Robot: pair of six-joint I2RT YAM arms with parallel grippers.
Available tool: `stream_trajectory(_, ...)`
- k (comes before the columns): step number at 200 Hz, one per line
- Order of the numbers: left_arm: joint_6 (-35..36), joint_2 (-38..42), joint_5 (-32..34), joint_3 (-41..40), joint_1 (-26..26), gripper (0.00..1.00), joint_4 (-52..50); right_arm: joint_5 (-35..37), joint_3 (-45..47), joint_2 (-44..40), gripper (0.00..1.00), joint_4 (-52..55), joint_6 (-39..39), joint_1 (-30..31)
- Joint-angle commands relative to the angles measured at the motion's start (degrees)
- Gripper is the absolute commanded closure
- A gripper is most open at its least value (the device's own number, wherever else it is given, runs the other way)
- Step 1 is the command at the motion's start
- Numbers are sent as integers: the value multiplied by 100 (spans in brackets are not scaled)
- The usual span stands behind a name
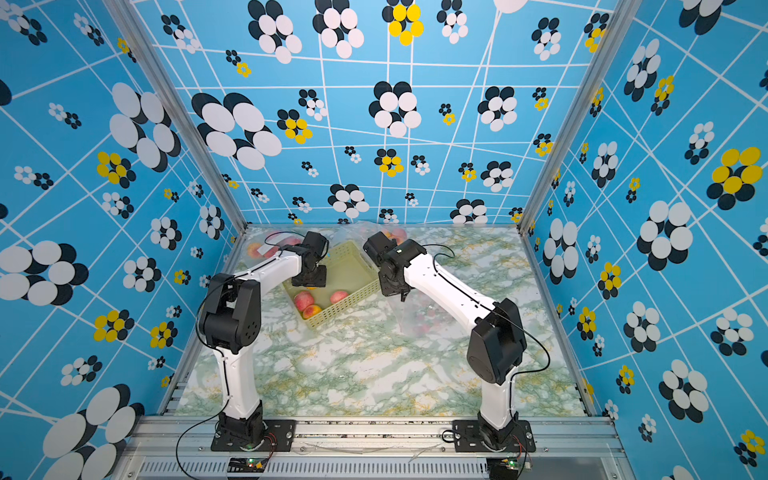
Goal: Place the peach in a zip-top bag and seal the zipper
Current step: Pick up the peach from the basket, then place the peach in the zipper food storage bag.
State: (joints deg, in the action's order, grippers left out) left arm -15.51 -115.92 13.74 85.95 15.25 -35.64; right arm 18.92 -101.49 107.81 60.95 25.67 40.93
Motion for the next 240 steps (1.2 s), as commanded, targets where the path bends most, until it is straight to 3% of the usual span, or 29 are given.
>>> stream_trajectory(1, -101, 734, -289, -219, 134, 44, 207, -158, 217, -209, 100, -313, 87, -88)
stream_trajectory(118, -1416, 3045, -2959, -1463, 815, 45, 1928, -1745, 1453, -875, 100, -1854, 164, -597)
stream_trajectory(160, -1816, 3076, -3400, -1406, 1322, 45, 2490, -2010, 1563, -984, 100, -2008, 158, -652)
stream_trajectory(240, -2345, 2568, -3979, -1270, 1795, 45, 3364, -2540, 1892, -1280, 100, -2357, 222, -809)
